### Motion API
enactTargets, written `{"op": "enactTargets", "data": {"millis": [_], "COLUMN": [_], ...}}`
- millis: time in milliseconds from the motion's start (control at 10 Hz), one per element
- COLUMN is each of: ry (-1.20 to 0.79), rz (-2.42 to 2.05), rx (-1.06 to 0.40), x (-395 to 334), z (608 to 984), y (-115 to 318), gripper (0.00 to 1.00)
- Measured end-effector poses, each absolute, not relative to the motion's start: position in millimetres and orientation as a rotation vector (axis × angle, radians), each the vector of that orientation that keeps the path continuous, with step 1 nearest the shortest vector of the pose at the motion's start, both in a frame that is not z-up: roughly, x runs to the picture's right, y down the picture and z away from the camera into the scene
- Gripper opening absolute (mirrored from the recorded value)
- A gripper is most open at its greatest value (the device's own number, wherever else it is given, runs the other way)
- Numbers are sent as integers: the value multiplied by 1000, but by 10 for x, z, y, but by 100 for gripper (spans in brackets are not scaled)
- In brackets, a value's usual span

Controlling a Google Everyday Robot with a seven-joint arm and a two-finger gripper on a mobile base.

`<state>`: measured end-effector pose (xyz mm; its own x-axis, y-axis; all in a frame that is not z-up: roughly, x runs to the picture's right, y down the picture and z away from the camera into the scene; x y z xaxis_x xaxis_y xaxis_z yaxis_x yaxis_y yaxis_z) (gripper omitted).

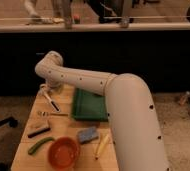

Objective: Stack cups on top of each other

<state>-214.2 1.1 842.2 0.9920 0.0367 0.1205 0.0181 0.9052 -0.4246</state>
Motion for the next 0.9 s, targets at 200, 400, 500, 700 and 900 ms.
{"op": "enactTargets", "data": {"millis": [200,400,500,700,900], "ry": [-128,-131,-132,-133,-130], "rz": [10,7,6,4,5], "rx": [-429,-424,-422,-418,-414], "x": [-2167,-2232,-2258,-2318,-2340], "z": [8432,8469,8482,8514,8533], "y": [-62,-136,-163,-237,-300], "gripper": [0,0,0,0,0]}}
